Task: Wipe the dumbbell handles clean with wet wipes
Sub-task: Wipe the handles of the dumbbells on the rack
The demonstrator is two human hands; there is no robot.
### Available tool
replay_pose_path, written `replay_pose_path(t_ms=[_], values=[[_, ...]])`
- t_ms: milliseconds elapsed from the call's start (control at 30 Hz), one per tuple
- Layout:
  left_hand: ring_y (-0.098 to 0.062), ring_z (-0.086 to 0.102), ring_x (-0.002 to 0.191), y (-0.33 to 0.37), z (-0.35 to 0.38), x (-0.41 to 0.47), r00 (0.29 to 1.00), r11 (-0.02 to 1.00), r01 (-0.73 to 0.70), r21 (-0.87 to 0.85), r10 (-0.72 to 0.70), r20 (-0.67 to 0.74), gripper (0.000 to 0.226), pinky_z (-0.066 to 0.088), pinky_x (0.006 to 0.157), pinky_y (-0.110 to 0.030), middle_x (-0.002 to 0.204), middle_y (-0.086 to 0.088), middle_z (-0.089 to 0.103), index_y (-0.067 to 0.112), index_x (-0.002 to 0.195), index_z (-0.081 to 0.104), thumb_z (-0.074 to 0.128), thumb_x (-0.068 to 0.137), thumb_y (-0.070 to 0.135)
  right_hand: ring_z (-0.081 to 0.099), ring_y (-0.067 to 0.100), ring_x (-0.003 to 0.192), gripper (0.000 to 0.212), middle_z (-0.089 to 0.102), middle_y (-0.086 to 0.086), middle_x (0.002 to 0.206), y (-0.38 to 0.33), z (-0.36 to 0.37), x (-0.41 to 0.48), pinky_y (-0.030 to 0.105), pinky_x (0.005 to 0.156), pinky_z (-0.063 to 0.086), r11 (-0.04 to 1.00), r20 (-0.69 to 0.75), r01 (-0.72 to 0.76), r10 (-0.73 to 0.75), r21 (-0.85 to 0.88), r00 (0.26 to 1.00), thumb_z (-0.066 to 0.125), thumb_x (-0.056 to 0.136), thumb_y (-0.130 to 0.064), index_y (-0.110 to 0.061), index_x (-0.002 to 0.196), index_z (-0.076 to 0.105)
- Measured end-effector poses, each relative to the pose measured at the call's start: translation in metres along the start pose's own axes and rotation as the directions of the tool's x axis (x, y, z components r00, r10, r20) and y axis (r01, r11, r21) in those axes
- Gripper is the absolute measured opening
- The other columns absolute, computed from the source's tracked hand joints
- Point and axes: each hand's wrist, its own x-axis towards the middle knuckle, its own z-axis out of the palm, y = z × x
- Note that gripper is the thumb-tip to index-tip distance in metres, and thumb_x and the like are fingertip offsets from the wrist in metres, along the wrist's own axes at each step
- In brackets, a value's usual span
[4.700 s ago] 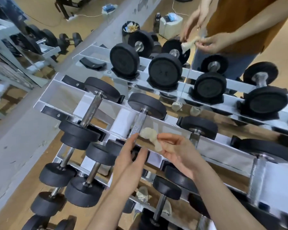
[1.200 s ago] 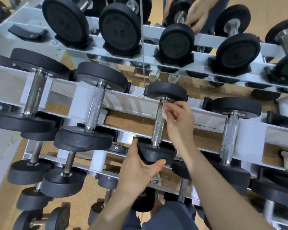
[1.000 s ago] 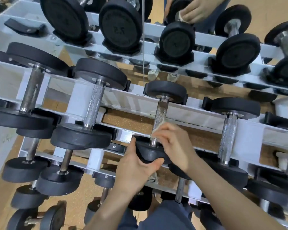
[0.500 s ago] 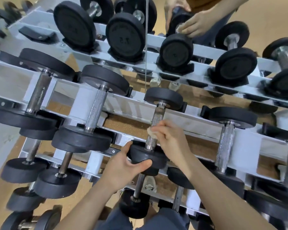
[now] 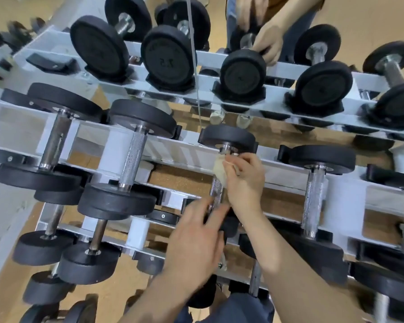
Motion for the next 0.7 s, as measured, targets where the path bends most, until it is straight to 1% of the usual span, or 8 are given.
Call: replay_pose_path(t_ms=[33,133,200,267,367,433,600,700], values=[[-0.021,0.051,0.108,0.007,-0.001,0.003,0.996,0.992,-0.091,0.093,0.093,-0.012,0.066,0.050,0.087,-0.033,0.120,-0.003,0.058,0.023,0.127,0.053,0.077,0.067,0.040,0.051,0.001,0.087,0.012,0.054,-0.006,0.097,0.000,-0.002,-0.006,0.009,0.080,0.037,0.999,0.012,-0.018,0.018,0.051,1.000,0.067,0.087,-0.011,-0.013,0.096,0.075],[-0.019,0.053,0.086,0.003,0.000,0.012,0.986,0.954,-0.165,0.250,0.152,0.070,0.061,0.044,0.071,-0.029,0.092,0.002,0.061,0.023,0.105,0.068,0.087,0.051,0.044,0.051,-0.009,0.087,0.017,0.051,-0.011,0.099,0.002,-0.006,-0.004,0.002,0.077,0.038,0.992,0.117,-0.067,0.054,0.110,0.992,0.073,0.084,-0.017,-0.015,0.101,0.074],[-0.020,0.056,0.080,-0.010,0.001,0.014,0.980,0.941,-0.196,0.276,0.179,0.087,0.057,0.048,0.064,-0.029,0.088,0.002,0.062,0.021,0.102,0.070,0.089,0.051,0.037,0.050,-0.015,0.088,0.015,0.048,-0.016,0.097,0.000,-0.007,0.000,0.001,0.076,0.037,0.996,0.171,-0.026,0.011,0.088,0.985,0.074,0.083,-0.015,-0.016,0.098,0.074],[-0.023,0.057,0.081,-0.020,-0.002,0.009,0.981,0.953,-0.192,0.233,0.178,0.081,0.059,0.054,0.055,-0.030,0.094,0.000,0.064,0.018,0.107,0.070,0.090,0.053,0.026,0.050,-0.015,0.084,0.011,0.051,-0.013,0.093,-0.001,-0.004,0.001,0.000,0.074,0.035,0.996,0.122,0.053,-0.060,0.066,0.991,0.069,0.085,-0.007,-0.010,0.094,0.074],[-0.025,0.058,0.089,-0.035,-0.011,0.000,0.985,0.971,-0.170,0.166,0.160,0.070,0.068,0.057,0.066,-0.032,0.107,0.000,0.064,0.016,0.116,0.067,0.085,0.051,0.010,0.052,-0.002,0.076,0.013,0.062,-0.003,0.092,-0.002,0.006,0.010,-0.002,0.073,0.034,0.999,-0.015,0.051,-0.051,-0.019,0.999,0.065,0.088,-0.006,-0.007,0.096,0.075],[-0.026,0.059,0.092,-0.043,-0.016,-0.002,0.986,0.976,-0.166,0.138,0.160,0.052,0.075,0.057,0.073,-0.033,0.111,-0.002,0.064,0.015,0.118,0.065,0.081,0.046,0.002,0.056,0.005,0.077,0.012,0.065,-0.001,0.088,-0.002,0.012,0.010,0.003,0.072,0.039,0.999,-0.067,0.038,-0.037,0.011,0.997,0.067,0.086,-0.005,-0.008,0.093,0.076],[-0.024,0.057,0.094,-0.044,-0.016,-0.003,0.984,0.983,-0.176,0.052,0.177,-0.012,0.057,0.052,0.079,-0.030,0.110,0.000,0.062,0.017,0.119,0.061,0.063,0.063,0.004,0.058,0.004,0.080,0.015,0.068,-0.001,0.091,0.002,0.003,-0.028,0.013,0.076,0.045,0.959,0.150,0.282,-0.275,-0.026,0.950,0.066,0.083,0.000,-0.011,0.088,0.076],[-0.024,0.055,0.094,-0.047,-0.016,-0.002,0.985,0.984,-0.173,0.032,0.174,-0.004,0.064,0.043,0.083,-0.027,0.111,0.000,0.062,0.017,0.119,0.062,0.068,0.058,-0.002,0.054,-0.002,0.076,0.015,0.062,-0.001,0.088,-0.009,0.009,0.004,0.003,0.071,0.035,0.989,0.025,0.145,-0.145,-0.009,0.989,0.061,0.087,-0.002,-0.010,0.089,0.074]])
